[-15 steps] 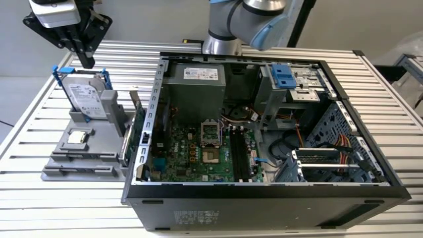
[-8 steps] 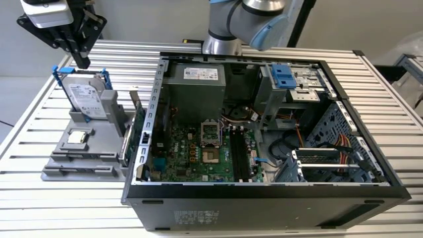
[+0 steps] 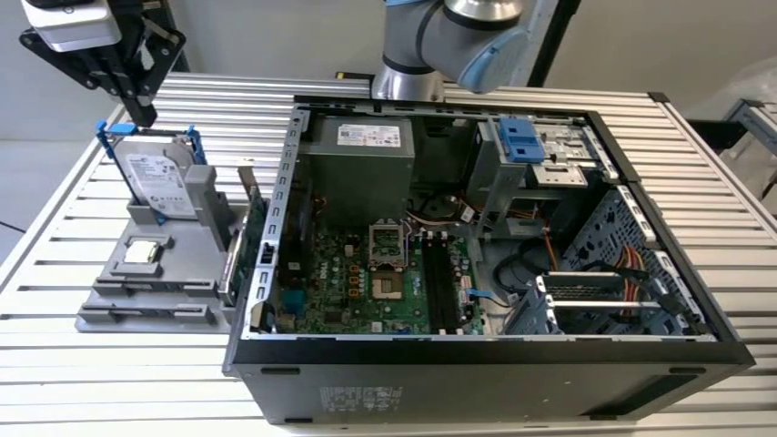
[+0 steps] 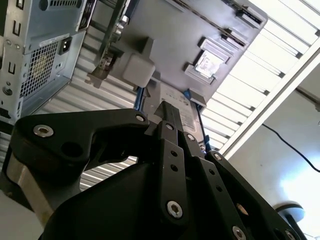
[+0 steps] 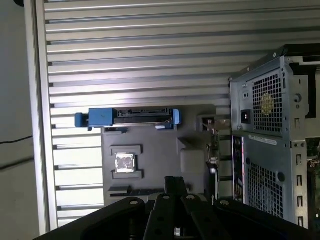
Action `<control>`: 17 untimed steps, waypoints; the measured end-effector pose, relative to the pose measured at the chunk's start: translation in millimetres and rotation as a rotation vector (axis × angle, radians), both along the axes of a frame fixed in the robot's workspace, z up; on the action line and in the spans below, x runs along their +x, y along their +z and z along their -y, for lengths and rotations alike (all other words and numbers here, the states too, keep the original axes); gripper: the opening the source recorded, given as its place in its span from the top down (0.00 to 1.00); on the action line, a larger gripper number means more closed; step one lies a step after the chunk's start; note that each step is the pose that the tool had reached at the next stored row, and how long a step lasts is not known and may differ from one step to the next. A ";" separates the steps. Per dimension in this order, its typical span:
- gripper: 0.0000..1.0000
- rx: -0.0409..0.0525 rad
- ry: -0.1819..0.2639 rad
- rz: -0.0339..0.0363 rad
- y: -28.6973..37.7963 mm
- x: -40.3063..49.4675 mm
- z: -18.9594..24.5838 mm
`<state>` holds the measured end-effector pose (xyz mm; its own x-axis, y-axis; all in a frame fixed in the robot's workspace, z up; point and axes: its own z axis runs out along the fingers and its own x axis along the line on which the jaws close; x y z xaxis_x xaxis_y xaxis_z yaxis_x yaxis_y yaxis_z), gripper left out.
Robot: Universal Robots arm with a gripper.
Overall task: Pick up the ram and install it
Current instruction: 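Reach for the ram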
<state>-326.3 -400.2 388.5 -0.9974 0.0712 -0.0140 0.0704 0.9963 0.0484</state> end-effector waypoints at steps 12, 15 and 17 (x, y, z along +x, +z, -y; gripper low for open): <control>1.00 0.0000 0.000 -0.0002 -1.1 -11.3 0.0; 1.00 0.0000 0.000 -0.0001 -1.4 -14.1 0.0; 1.00 -0.0001 0.000 -0.0003 -1.6 -16.1 0.0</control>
